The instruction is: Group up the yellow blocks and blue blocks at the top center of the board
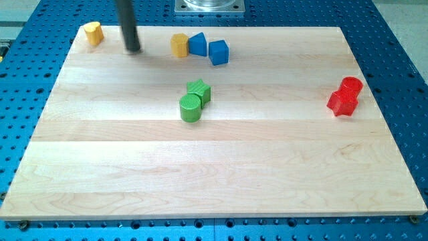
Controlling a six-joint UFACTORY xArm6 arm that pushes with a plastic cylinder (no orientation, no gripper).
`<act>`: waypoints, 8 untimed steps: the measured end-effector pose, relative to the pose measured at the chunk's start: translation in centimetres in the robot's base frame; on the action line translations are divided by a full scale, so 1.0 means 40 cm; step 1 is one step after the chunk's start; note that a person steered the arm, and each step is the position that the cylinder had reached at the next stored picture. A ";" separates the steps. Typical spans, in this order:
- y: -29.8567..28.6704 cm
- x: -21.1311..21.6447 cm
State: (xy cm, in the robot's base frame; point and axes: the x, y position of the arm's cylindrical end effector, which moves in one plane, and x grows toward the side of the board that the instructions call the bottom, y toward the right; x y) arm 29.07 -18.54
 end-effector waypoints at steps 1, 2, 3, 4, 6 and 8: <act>-0.227 -0.001; -0.291 -0.157; -0.202 -0.220; 0.002 -0.106; 0.012 -0.025; 0.203 0.027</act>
State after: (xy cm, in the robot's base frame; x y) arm 30.13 -10.42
